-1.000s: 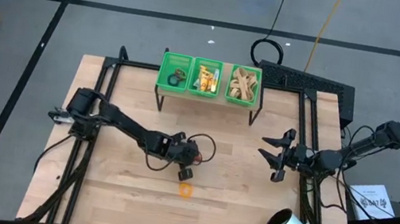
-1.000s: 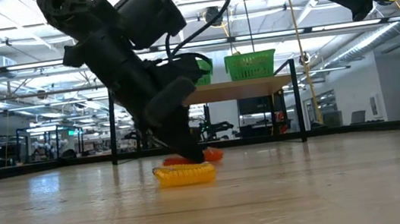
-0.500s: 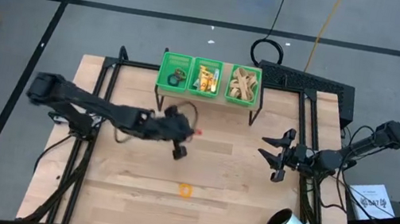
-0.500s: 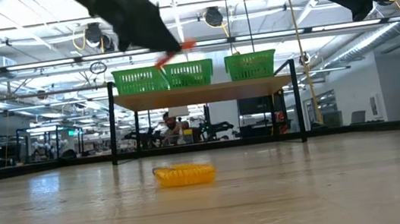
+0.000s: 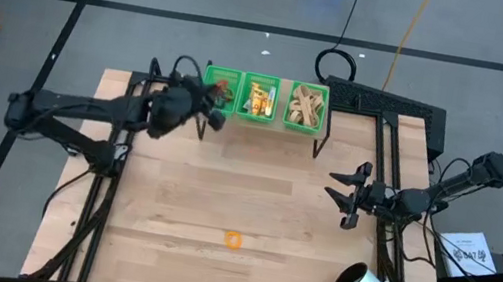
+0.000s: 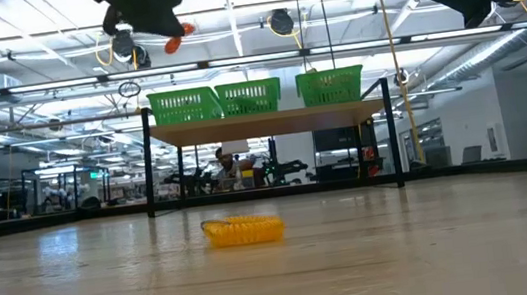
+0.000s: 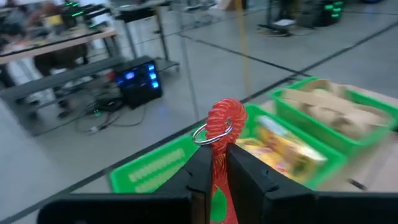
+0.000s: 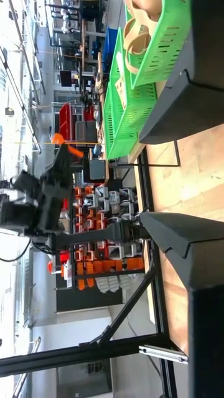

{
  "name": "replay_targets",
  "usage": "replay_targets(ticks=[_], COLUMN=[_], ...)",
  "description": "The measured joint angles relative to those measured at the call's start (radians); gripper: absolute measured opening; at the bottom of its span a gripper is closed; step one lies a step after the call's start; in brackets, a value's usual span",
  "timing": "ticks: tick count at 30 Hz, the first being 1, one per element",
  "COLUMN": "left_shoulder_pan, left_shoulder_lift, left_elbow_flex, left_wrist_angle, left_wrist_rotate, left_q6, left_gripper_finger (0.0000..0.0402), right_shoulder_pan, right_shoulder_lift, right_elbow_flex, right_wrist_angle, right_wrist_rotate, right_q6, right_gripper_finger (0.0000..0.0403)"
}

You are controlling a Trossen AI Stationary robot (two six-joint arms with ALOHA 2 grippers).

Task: Pick & Place Office Desk Supplies
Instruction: Put the orange spring keychain into the left green bin on the shelf

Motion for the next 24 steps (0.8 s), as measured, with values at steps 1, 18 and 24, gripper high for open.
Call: replay_targets(ticks=[1, 18, 24], left_shoulder_pan=[0.028, 0.27, 0.273], left_shoulder_lift=[0.001, 0.125, 0.125], left_elbow_flex=[0.0, 0.0, 0.0], left_wrist_angle=[-0.002, 0.0, 0.003], left_wrist_rotate=[0.007, 0.203, 0.208], left_q6=[-0.004, -0.066, -0.073], left_gripper_finger=[0.0044, 0.0047, 0.0055], right_shoulder_pan=[0.0, 0.0, 0.0], right_shoulder_lift=[0.0, 0.0, 0.0], right_elbow_flex=[0.0, 0.0, 0.0], right_wrist_angle=[0.0, -0.001, -0.001], right_wrist_rotate=[0.0, 0.0, 0.0], right_q6=[0.0, -0.001, -0.003], right_gripper_finger=[0.0183, 0.0183, 0.0183])
